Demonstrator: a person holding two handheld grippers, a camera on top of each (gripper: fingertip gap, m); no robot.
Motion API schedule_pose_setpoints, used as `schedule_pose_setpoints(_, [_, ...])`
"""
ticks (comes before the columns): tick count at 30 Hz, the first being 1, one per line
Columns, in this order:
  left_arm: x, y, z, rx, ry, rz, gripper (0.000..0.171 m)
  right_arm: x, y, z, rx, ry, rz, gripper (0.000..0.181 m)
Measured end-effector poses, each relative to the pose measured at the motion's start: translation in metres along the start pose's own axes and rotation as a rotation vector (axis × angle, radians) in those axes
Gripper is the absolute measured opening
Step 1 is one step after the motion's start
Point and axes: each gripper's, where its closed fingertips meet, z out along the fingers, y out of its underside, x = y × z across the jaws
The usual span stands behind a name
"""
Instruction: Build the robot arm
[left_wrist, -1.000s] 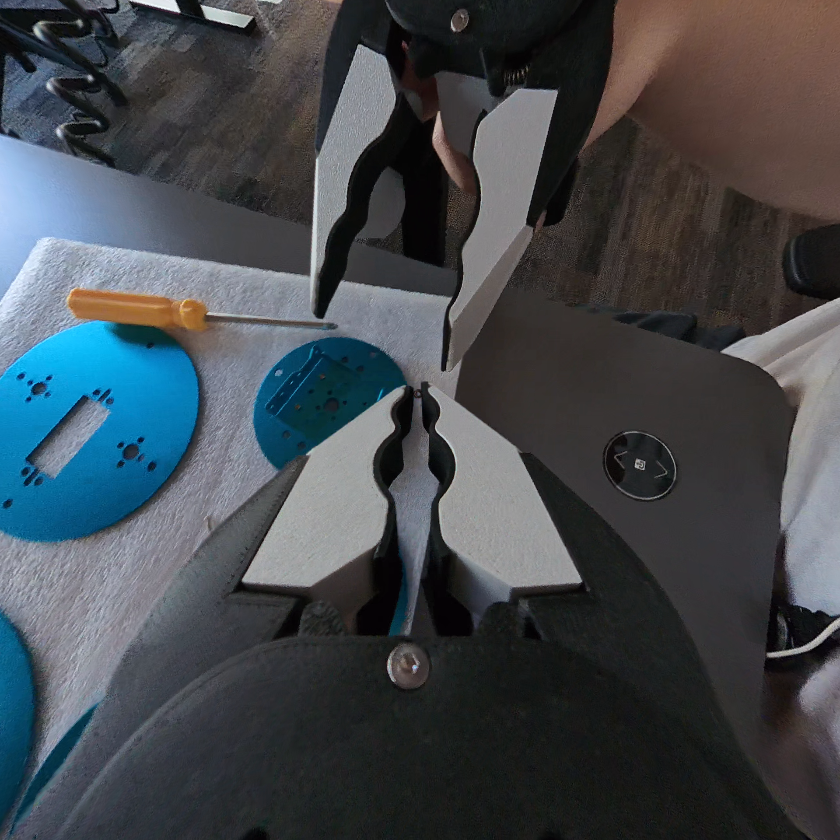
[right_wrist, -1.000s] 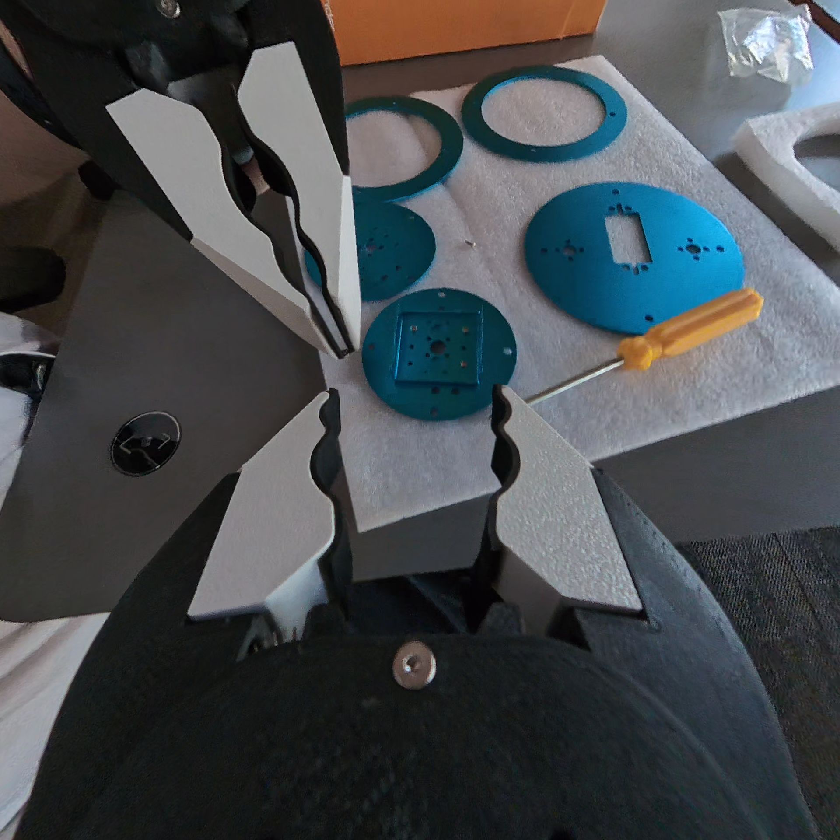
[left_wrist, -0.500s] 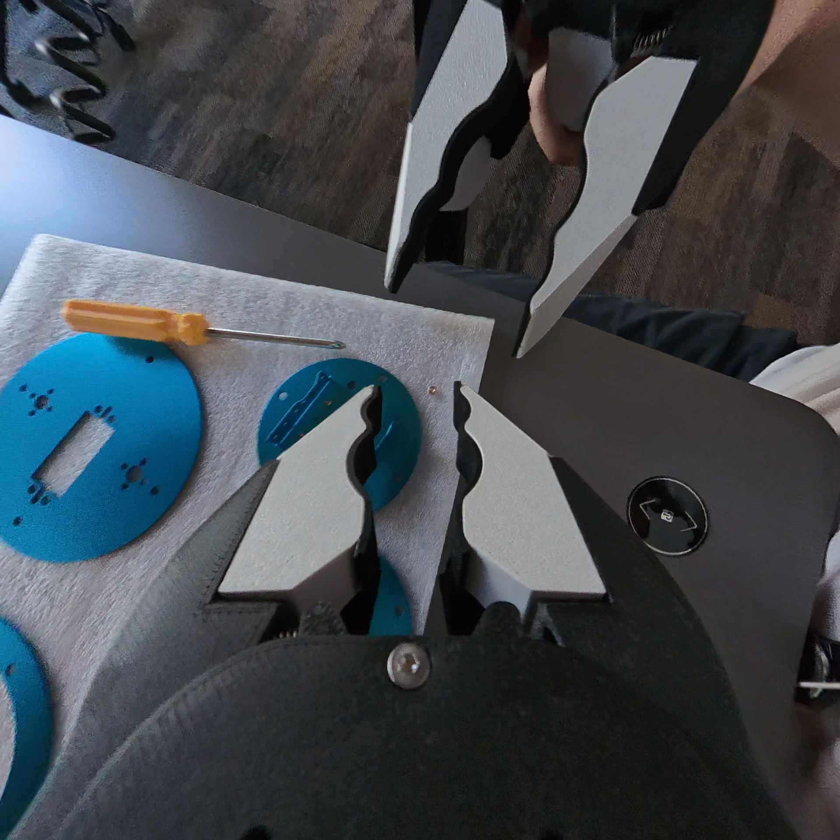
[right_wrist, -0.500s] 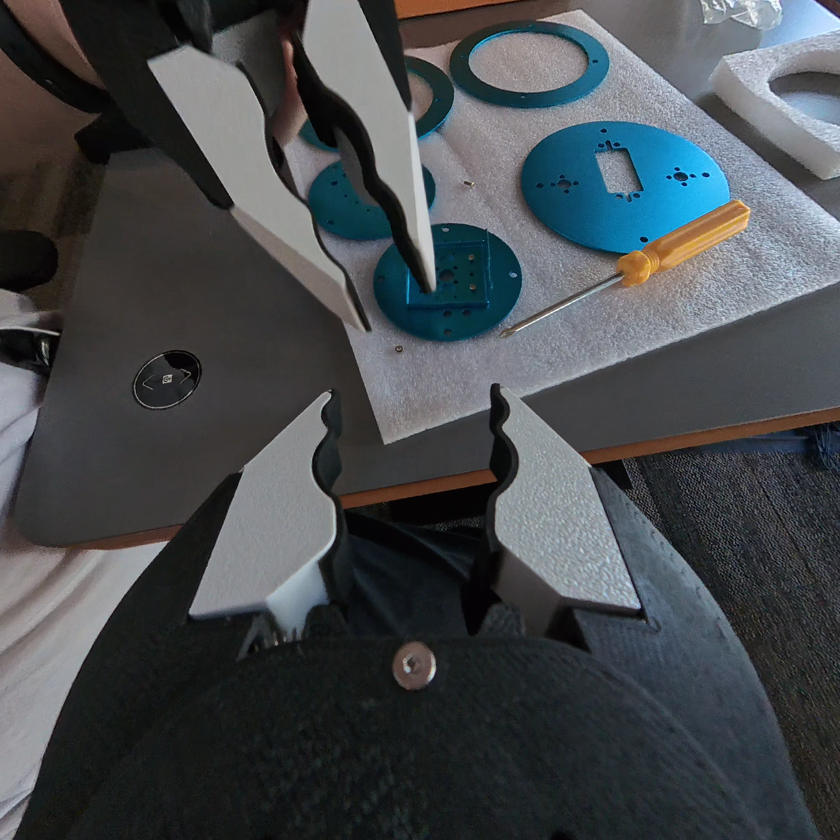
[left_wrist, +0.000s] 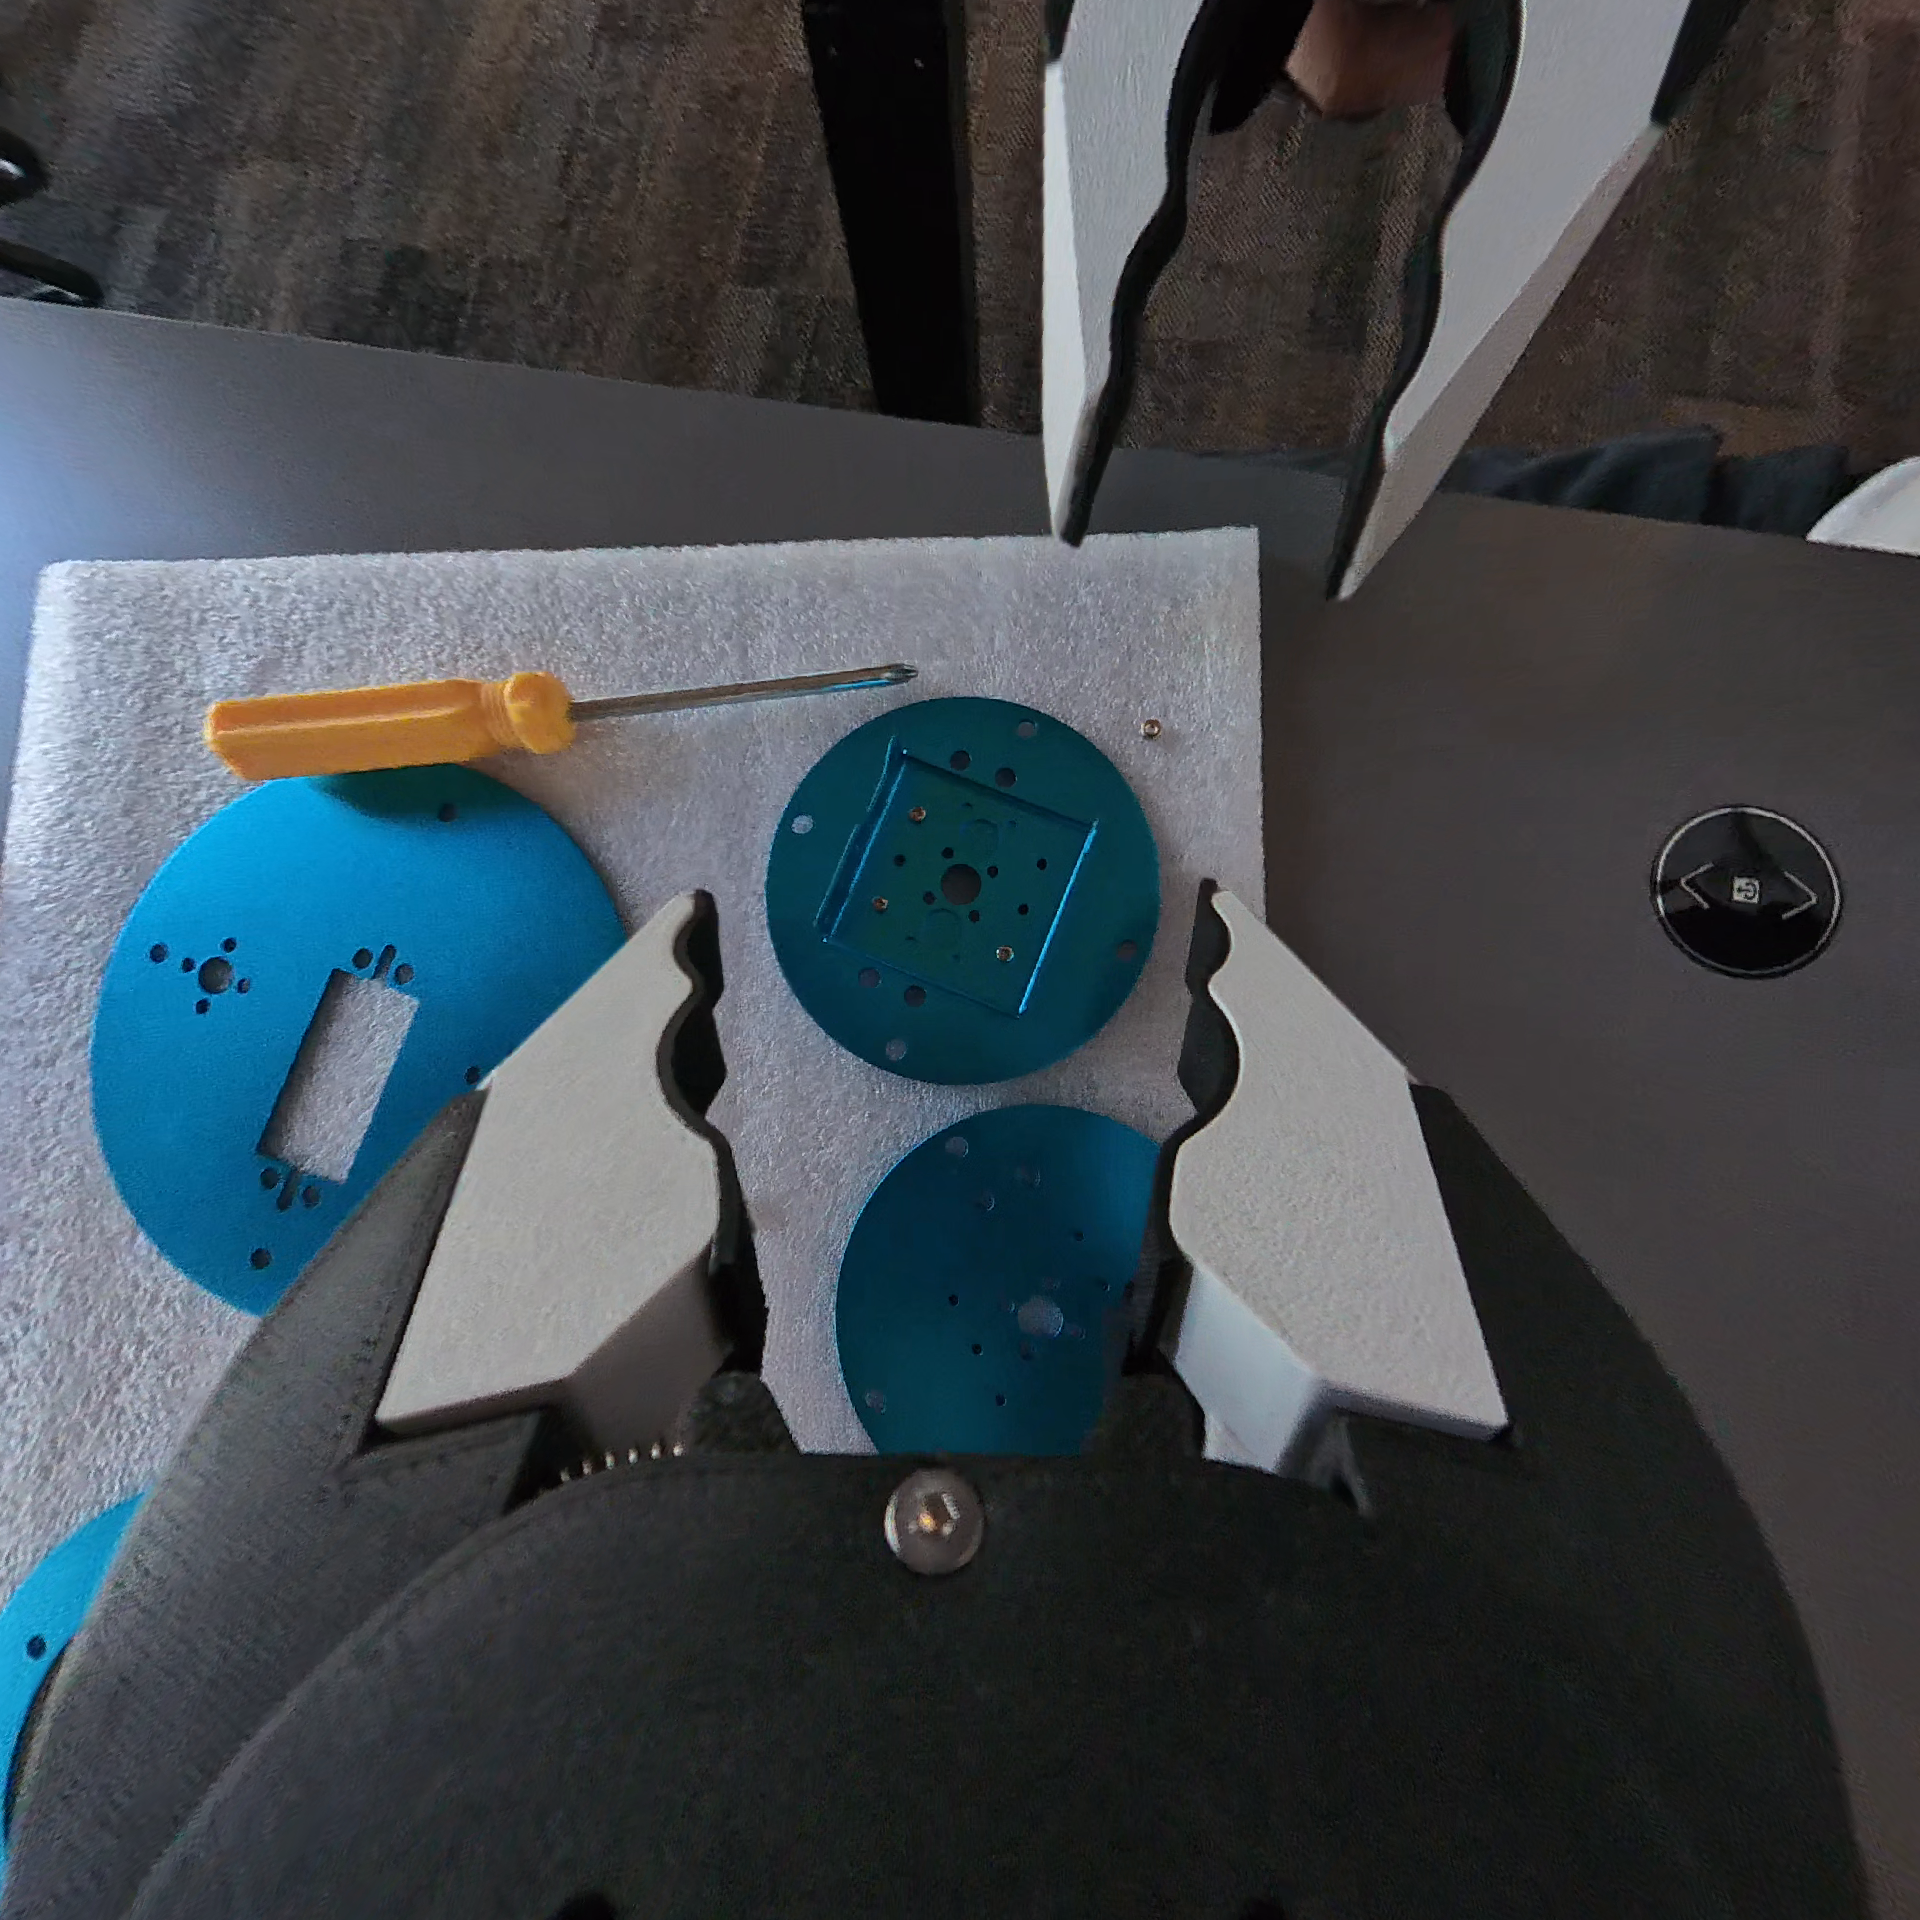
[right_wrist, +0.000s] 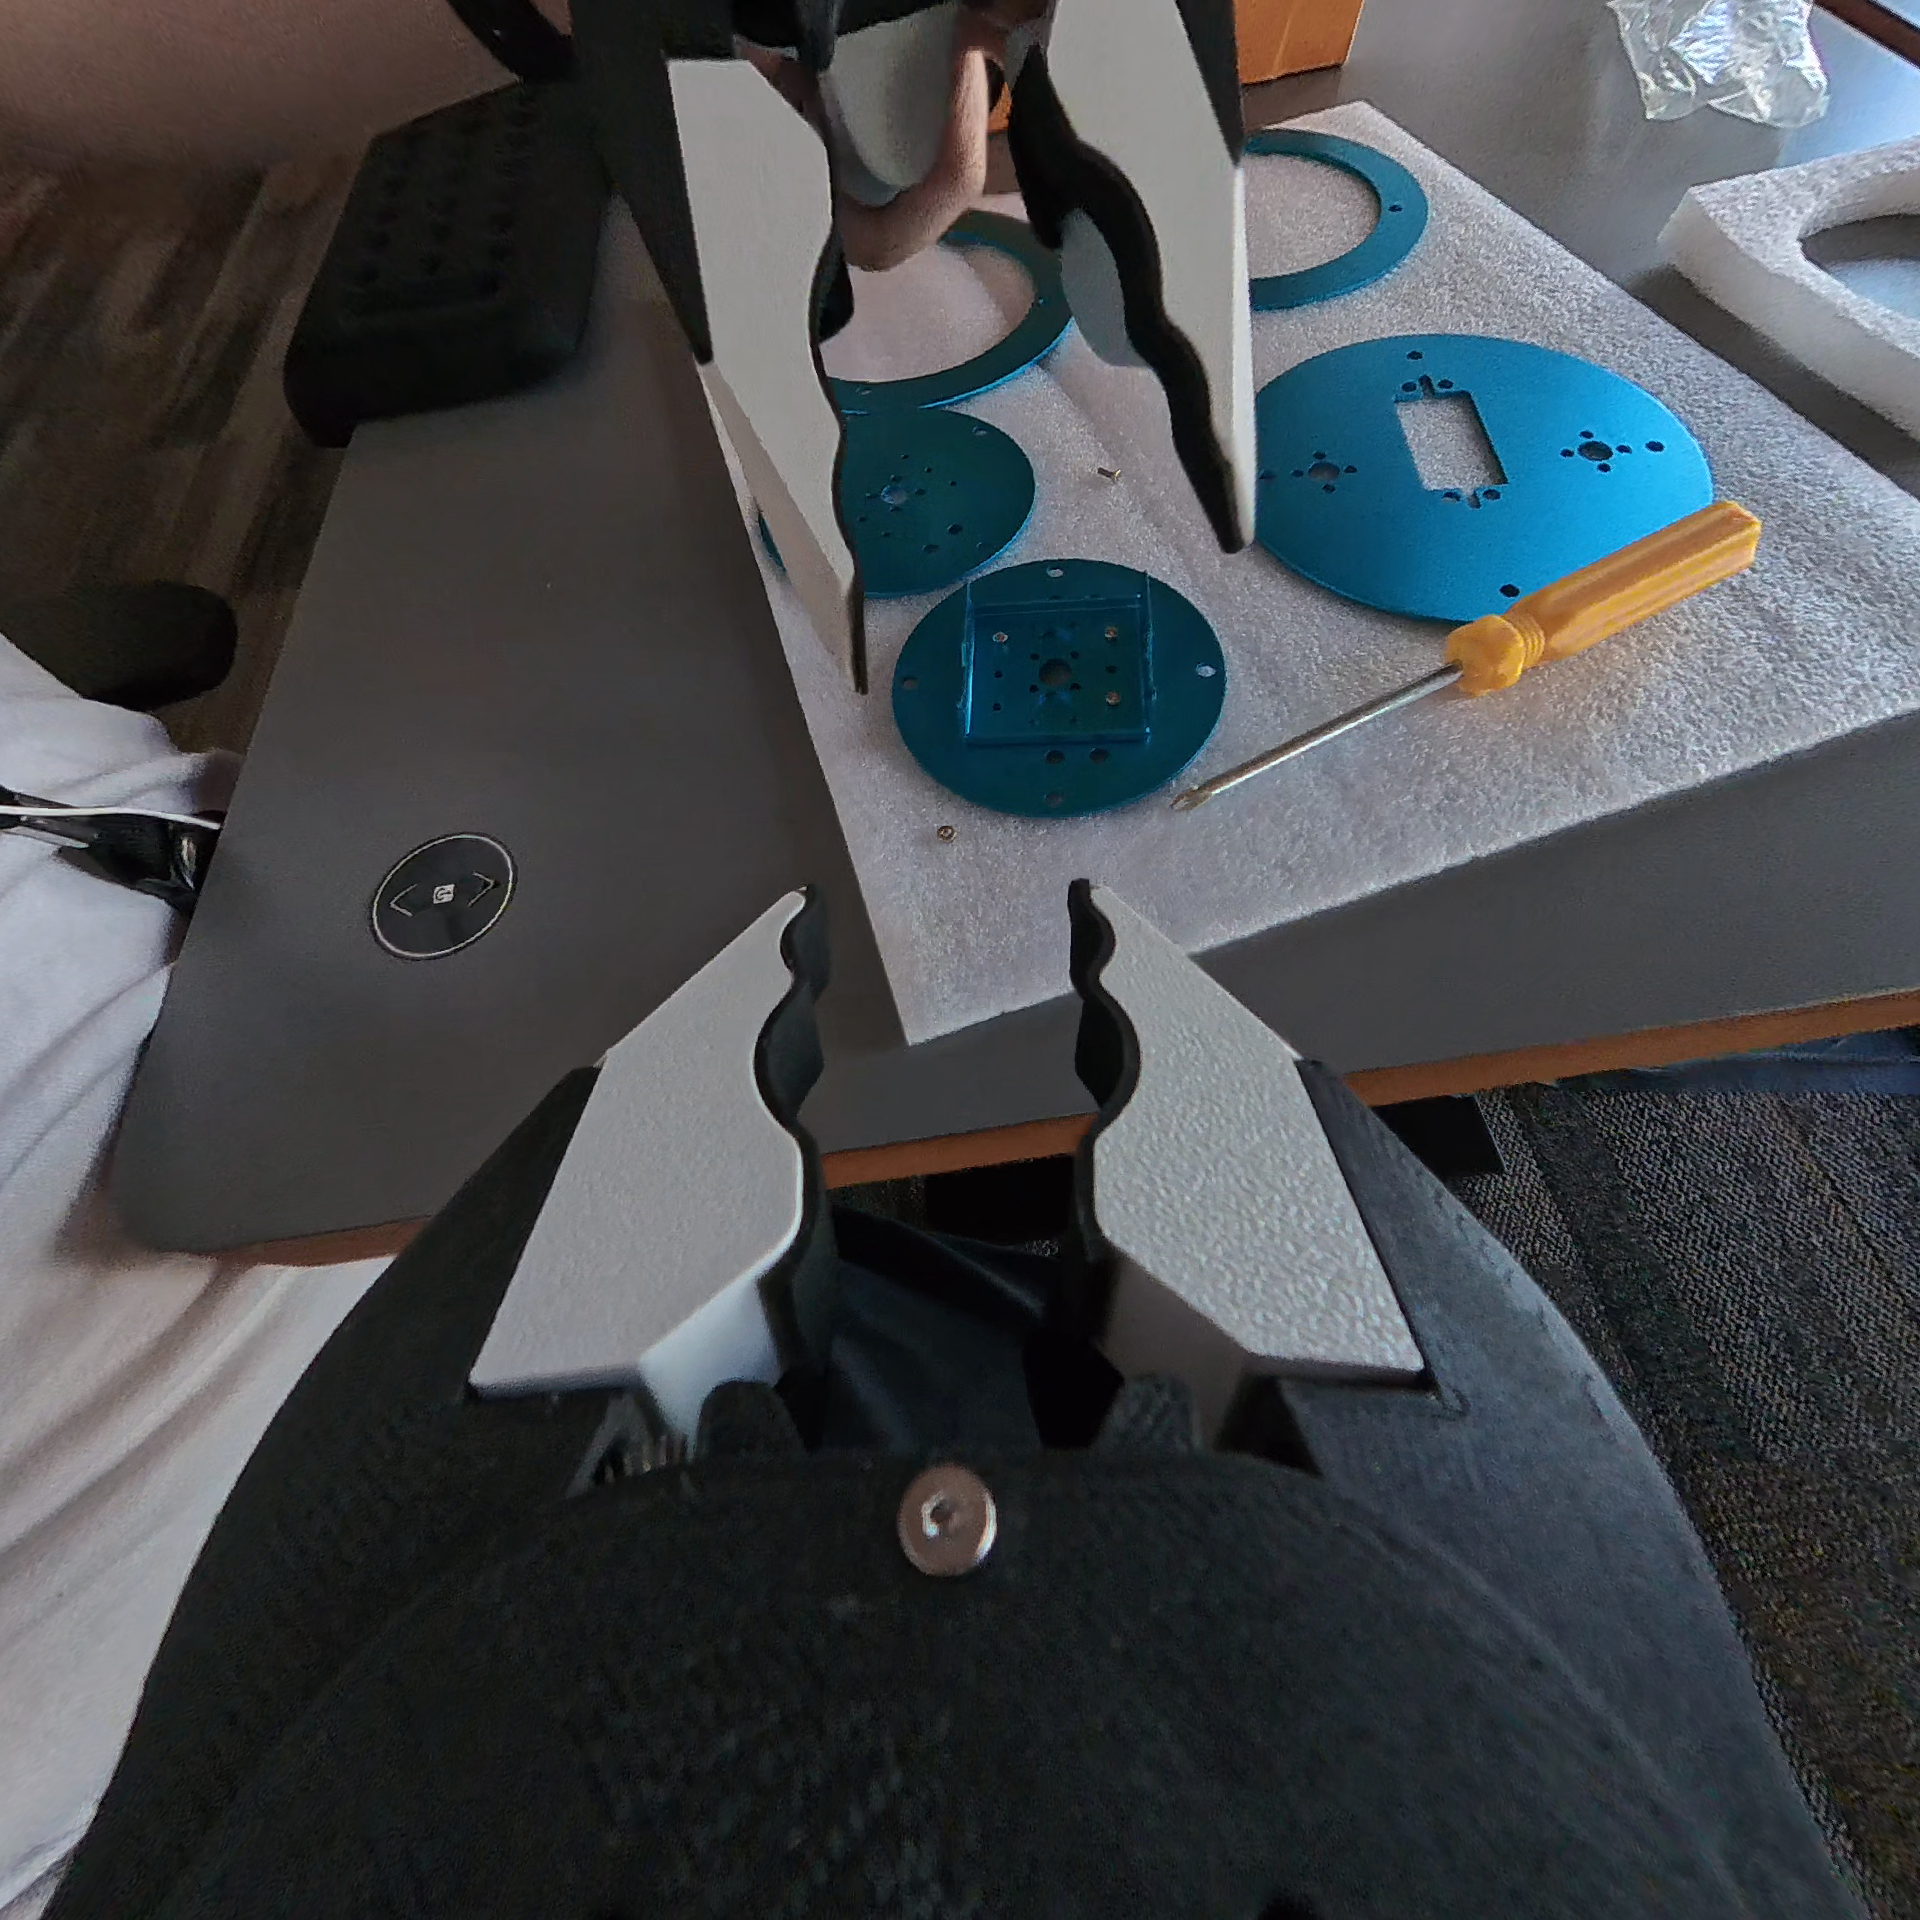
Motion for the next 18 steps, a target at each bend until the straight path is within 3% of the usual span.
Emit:
schedule_pose_setpoints(3, [0.0024, 0.0109, 0.0093, -0.069, 0.025, 0.015, 0.088, 0.0016, 0.0054, -0.004, -0.021, 0.01, 0.004, 0.046])
schedule_pose_setpoints(8, [0.002, 0.0085, 0.0104, -0.029, 0.048, -0.03, 0.079, 0.0025, 0.0069, -0.0058, -0.03, 0.009, 0.006, 0.046])
schedule_pose_setpoints(18, [0.0003, 0.0085, 0.0112, -0.03, 0.022, -0.043, 0.08, -0.0027, 0.0082, 0.0035, -0.061, -0.013, -0.011, 0.046])
